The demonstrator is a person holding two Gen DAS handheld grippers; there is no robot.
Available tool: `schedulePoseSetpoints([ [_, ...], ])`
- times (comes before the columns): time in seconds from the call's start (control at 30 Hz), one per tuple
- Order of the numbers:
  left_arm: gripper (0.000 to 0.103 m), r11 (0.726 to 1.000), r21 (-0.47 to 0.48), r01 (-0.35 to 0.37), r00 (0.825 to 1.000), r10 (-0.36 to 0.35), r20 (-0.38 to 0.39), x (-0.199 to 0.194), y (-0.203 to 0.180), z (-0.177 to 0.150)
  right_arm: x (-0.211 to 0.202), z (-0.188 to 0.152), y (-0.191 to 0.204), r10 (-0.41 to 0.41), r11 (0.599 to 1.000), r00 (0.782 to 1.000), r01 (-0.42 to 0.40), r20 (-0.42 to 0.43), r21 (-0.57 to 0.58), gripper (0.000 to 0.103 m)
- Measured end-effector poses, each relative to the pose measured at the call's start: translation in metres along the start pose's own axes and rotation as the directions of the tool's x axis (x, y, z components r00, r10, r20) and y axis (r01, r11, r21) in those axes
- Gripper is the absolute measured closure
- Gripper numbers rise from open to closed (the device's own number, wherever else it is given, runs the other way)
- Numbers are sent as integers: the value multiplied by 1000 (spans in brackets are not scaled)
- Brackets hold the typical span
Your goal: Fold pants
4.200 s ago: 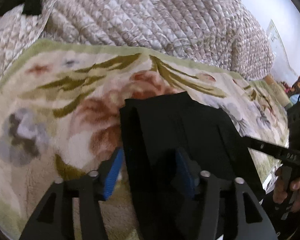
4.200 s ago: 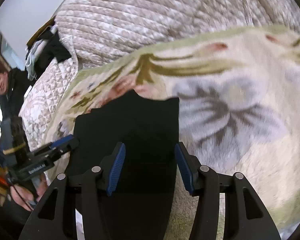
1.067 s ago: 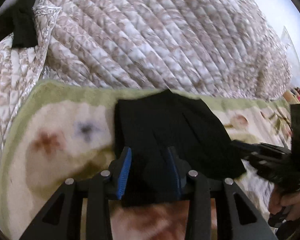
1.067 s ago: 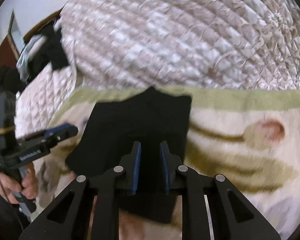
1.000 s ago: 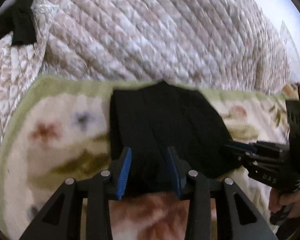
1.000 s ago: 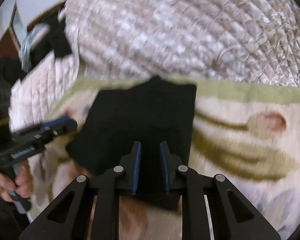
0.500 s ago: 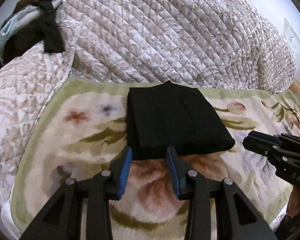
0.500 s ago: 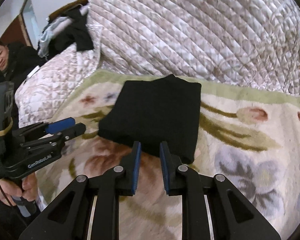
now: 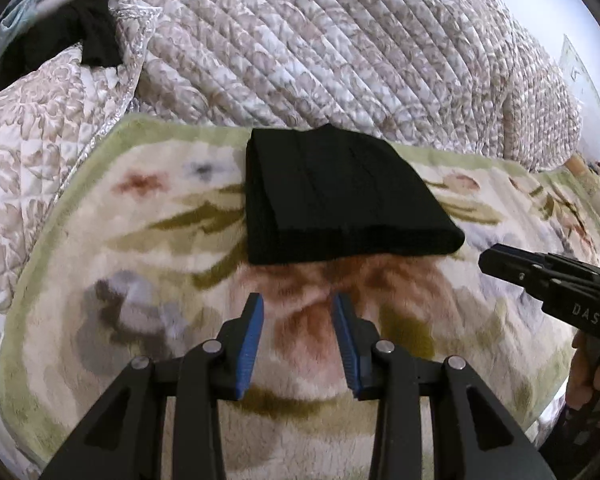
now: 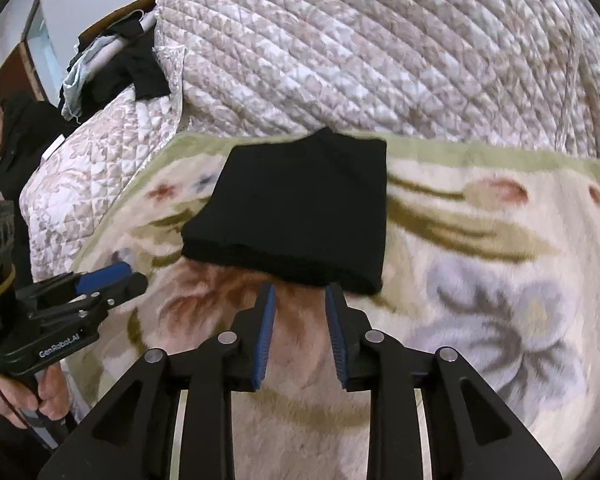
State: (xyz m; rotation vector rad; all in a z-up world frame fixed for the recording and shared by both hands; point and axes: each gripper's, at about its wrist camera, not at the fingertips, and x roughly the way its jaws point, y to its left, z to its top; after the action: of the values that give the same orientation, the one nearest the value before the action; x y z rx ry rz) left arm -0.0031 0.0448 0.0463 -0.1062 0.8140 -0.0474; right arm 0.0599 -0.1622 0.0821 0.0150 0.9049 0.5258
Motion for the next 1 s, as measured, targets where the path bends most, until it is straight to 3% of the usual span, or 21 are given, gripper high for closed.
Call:
schedulePoseSetpoints([
  [0.3, 65, 999, -16, -49, 998, 49, -31, 5, -5, -16, 1, -26, 5, -24, 1000, 999, 24, -27, -5, 75],
  [0.43, 64, 998, -1, -64, 998, 64, -20, 12, -10, -15, 11, -28, 5, -56, 998, 998, 55, -32, -22, 65],
  [0.8, 64, 995, -10, -95, 993, 94, -69, 36, -5, -20, 32, -34, 1, -87, 996, 994, 85, -59, -31, 65],
  [1.0, 60, 994, 12, -113, 992, 114, -50, 40, -6, -22, 36, -36, 0, -95, 995, 994, 93, -60, -43, 63],
])
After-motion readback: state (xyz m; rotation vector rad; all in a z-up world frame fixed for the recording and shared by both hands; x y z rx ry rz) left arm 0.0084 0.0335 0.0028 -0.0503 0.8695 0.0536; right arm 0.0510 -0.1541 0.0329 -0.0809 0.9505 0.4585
